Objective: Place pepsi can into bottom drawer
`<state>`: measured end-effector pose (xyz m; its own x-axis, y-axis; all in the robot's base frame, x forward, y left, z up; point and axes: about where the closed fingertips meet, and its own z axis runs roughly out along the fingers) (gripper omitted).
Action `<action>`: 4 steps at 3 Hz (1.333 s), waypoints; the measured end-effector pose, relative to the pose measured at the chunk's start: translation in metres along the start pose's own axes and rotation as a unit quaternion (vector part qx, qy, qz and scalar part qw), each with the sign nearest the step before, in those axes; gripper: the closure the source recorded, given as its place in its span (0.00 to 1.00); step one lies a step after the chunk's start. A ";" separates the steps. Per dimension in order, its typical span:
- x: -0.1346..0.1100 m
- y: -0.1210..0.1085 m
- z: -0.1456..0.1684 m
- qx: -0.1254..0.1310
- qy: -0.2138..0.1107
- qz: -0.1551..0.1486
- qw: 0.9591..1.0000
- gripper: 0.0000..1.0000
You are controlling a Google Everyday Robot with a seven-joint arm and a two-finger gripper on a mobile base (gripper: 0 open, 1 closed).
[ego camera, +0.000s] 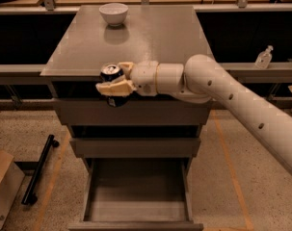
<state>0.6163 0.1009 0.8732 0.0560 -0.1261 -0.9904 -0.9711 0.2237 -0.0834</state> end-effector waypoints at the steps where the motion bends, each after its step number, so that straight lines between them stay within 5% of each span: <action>1: 0.045 0.034 0.003 -0.038 -0.040 0.015 0.998 1.00; 4: 0.054 0.040 0.008 -0.052 -0.035 0.007 0.998 1.00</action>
Offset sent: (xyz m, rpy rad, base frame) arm -0.0288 0.0046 -0.0456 0.0765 0.0194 0.0760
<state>0.5819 0.1110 0.8159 0.0545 -0.0551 -0.9970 -0.9905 0.1232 -0.0610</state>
